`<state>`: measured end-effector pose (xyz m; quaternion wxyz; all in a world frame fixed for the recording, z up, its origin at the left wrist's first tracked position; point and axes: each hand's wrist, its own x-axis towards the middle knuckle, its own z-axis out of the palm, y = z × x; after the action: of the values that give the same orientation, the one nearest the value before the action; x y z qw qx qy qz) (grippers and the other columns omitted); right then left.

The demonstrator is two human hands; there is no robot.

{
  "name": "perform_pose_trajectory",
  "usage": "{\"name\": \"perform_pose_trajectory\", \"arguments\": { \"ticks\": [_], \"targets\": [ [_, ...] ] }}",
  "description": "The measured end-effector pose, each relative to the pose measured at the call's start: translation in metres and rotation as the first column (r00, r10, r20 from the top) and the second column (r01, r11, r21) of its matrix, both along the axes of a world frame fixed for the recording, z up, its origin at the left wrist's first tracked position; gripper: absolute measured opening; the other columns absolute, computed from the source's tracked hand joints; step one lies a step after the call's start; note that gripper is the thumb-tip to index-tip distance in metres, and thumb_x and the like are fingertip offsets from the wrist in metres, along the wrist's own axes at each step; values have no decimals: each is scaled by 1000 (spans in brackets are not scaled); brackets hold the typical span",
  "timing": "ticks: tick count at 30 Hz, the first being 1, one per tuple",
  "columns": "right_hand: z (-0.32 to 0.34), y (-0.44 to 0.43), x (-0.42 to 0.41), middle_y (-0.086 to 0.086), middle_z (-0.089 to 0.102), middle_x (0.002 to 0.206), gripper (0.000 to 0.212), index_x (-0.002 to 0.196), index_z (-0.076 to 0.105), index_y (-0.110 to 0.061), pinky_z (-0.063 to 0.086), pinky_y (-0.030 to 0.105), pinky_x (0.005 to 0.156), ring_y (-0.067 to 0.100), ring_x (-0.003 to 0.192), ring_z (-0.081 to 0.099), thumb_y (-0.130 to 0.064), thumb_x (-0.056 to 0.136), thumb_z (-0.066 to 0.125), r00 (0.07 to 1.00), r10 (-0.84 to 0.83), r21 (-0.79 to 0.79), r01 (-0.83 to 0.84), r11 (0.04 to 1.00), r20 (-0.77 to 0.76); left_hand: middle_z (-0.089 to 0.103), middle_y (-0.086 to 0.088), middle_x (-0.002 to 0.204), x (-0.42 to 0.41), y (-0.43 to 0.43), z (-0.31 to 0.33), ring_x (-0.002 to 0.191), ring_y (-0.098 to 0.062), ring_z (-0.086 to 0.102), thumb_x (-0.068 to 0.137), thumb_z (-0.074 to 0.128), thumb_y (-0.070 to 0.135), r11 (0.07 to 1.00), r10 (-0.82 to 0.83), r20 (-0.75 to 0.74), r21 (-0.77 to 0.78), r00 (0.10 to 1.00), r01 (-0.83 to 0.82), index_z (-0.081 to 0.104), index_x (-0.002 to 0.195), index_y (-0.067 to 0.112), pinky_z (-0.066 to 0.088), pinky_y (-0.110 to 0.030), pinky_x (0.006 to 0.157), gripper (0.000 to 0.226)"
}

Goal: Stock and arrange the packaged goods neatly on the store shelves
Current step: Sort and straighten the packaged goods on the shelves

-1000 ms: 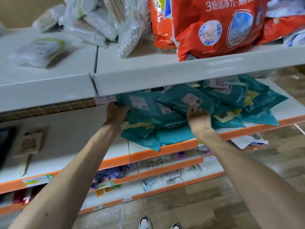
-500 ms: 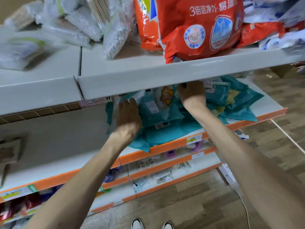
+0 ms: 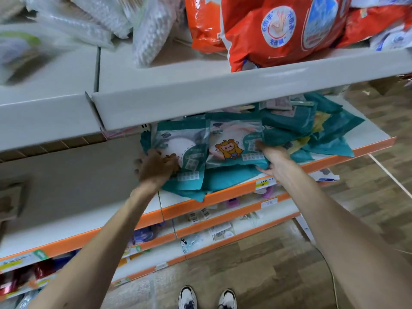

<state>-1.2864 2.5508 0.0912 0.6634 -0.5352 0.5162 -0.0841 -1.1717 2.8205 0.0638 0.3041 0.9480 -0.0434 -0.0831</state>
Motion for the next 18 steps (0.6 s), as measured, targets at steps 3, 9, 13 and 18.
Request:
{"name": "perform_pose_trajectory", "arguments": {
  "ticks": [3, 9, 13, 18],
  "targets": [
    [-10, 4, -3, 12, 72, 93, 33, 111, 61, -10, 58, 31, 50, 23, 76, 70, -23, 84, 76, 997, 54, -1, -54, 999, -52, 48, -17, 125, 19, 24, -14, 113, -37, 50, 63, 74, 70, 991, 129, -244, 4, 961, -132, 39, 129, 2, 44, -45, 97, 101],
    [-13, 11, -22, 13, 71, 90, 19, 106, 60, -4, 58, 31, 54, 22, 78, 70, -8, 89, 68, 990, 129, 85, -125, 989, -52, 68, -12, 86, 32, 48, -8, 80, -26, 67, 69, 85, 38, 972, 60, -296, -198, 953, -123, 61, 85, 7, 58, -41, 74, 43],
    [0, 19, -30, 13, 70, 89, 20, 102, 58, -6, 57, 32, 51, 21, 76, 69, -13, 88, 70, 995, 89, 89, -84, 992, -48, 63, -6, 71, 26, 59, 15, 58, -15, 57, 78, 79, 28, 984, -21, -371, -170, 929, -46, 58, 78, 6, 41, -21, 45, 30],
    [29, 33, -34, 11, 66, 85, 12, 96, 57, -6, 57, 34, 61, 21, 72, 64, -8, 90, 67, 990, 106, 2, -106, 994, -90, 65, -13, 72, 23, 81, 51, 57, -19, 59, 84, 73, 16, 890, -33, -412, -426, 911, -160, 66, 81, -4, 50, -20, 47, 21]
  ]
}}
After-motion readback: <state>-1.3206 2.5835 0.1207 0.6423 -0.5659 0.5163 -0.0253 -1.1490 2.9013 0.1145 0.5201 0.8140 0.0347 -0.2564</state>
